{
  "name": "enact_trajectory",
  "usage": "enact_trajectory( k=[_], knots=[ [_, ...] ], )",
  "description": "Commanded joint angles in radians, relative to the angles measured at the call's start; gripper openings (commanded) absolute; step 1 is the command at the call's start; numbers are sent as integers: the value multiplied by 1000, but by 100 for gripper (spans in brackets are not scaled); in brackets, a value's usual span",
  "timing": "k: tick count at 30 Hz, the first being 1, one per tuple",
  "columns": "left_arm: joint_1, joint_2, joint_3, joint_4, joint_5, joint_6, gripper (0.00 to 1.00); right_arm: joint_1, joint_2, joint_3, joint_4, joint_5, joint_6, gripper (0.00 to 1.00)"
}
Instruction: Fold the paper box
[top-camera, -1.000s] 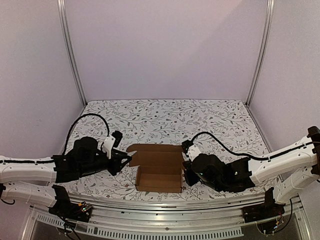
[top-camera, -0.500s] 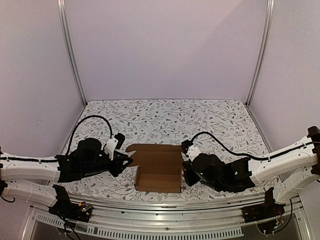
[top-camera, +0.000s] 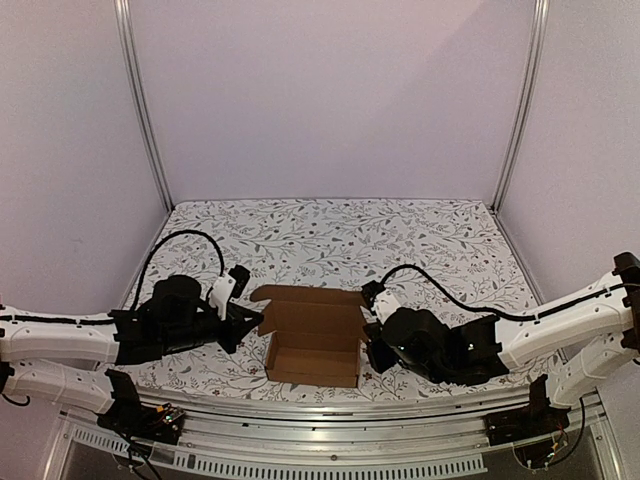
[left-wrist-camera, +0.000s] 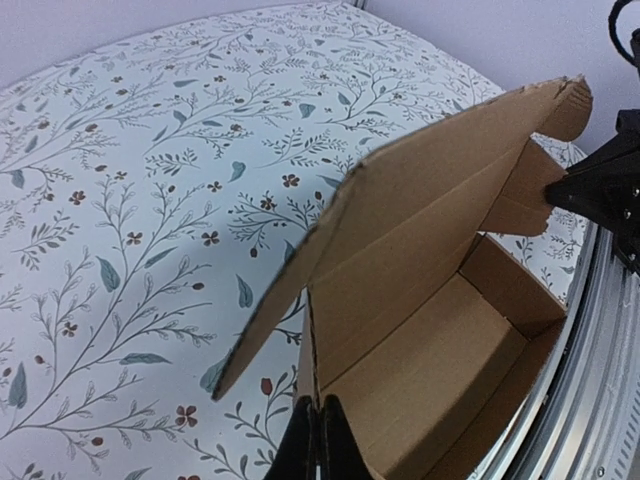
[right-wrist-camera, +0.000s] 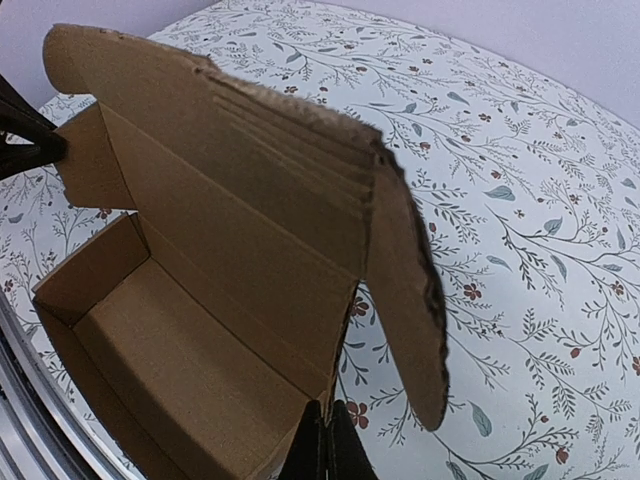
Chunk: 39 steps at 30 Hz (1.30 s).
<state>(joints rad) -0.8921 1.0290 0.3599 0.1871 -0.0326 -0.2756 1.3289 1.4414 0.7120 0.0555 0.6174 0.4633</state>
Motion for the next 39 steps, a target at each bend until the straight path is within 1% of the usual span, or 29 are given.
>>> enact_trajectory(
  k=[1, 4, 9, 15, 22, 27, 33, 39],
  knots=[
    [13, 0, -3, 10, 25, -15, 0, 7, 17, -2, 5, 3, 3, 0],
    [12, 11, 8, 14, 58, -39, 0, 8, 23, 7, 6, 3, 7, 0],
    [5, 48, 50, -1, 63, -113, 0, 14, 44, 27, 14, 10, 10, 0],
    [-18, 128, 122, -61, 6, -190, 0, 29, 84, 66, 23, 16, 12, 0],
    [-114, 168, 175, -91, -95, -212, 0, 41, 112, 81, 21, 32, 14, 0],
    [-194, 159, 149, -65, -145, -210, 0, 52, 124, 83, 19, 51, 17, 0],
    [-242, 142, 94, -43, -180, -228, 0, 76, 146, 98, 6, 76, 15, 0],
    [-292, 121, 57, -31, -251, -252, 0, 111, 151, 84, -13, 102, 36, 0]
  ],
)
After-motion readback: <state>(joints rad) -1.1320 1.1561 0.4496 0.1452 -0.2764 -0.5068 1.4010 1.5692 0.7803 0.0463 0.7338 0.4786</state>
